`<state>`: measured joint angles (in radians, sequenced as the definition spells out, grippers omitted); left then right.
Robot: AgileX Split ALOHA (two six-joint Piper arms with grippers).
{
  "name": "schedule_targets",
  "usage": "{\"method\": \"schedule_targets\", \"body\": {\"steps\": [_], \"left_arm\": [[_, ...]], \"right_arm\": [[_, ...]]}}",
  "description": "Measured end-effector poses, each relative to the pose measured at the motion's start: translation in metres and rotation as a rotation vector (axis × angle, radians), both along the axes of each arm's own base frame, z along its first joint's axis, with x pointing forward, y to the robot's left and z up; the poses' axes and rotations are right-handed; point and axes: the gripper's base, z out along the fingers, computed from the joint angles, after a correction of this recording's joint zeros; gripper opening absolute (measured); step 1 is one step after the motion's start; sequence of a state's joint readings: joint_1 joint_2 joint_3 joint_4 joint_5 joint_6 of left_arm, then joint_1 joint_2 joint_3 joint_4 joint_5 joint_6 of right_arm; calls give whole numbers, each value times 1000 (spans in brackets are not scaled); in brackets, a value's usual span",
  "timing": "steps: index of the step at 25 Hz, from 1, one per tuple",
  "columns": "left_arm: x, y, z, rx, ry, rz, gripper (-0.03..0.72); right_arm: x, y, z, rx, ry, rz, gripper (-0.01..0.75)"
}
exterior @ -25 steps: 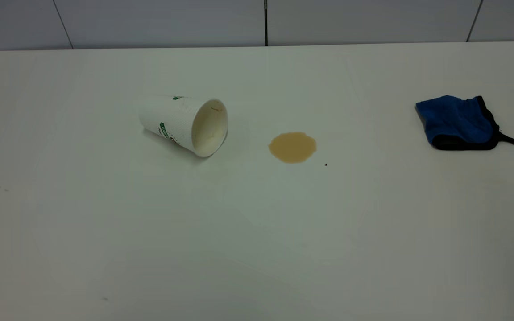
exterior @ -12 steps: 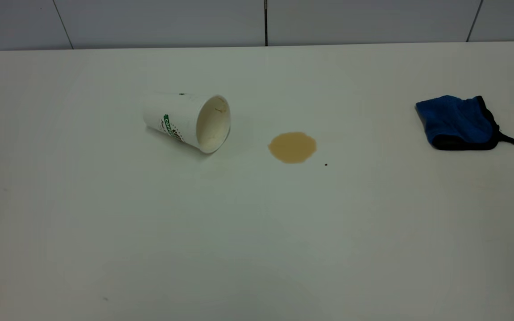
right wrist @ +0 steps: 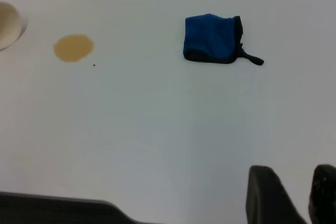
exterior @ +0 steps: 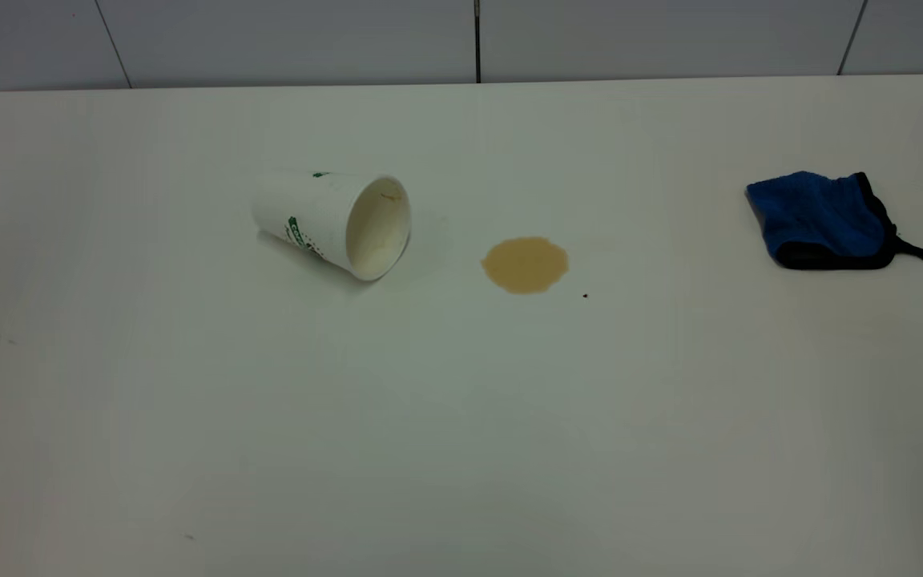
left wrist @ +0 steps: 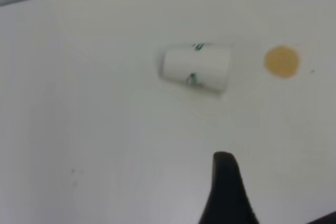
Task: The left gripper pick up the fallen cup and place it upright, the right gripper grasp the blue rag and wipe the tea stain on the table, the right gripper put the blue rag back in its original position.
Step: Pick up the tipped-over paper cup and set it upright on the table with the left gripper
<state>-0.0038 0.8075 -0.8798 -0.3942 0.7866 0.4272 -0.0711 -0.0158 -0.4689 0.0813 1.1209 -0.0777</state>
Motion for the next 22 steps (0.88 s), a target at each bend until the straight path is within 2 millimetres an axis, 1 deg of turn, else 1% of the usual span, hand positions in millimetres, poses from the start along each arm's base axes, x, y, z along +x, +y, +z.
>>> {"method": "schedule_targets", "body": {"steps": [1,4,7,10,12,13,15,17,19,20,22], "left_arm": [[8,-2,3,-19,-9,-16,564],[38,-5,2,-35,19,-51,564],[73,-8,-10,-29,96,-67,564],[109,-24,-24,8,160,-120,564],[134,-40,-30,50,194,-142,564],[147,-48,-37,83,225,-142,564],[169,-70,-47,171,254,-148,564],[189,-92,-65,273,299,-129,564],[204,-118,-82,381,306,-110,564],[211,-129,-94,435,315,-87,564],[220,-154,-114,527,300,-55,564]], "right_arm": [[0,0,0,0,0,0,238],[0,0,0,0,0,0,238],[0,0,0,0,0,0,238],[0,0,0,0,0,0,238],[0,0,0,1,0,0,238],[0,0,0,1,0,0,238],[0,0,0,1,0,0,238],[0,0,0,1,0,0,238],[0,0,0,1,0,0,238],[0,0,0,1,0,0,238],[0,0,0,1,0,0,238]]}}
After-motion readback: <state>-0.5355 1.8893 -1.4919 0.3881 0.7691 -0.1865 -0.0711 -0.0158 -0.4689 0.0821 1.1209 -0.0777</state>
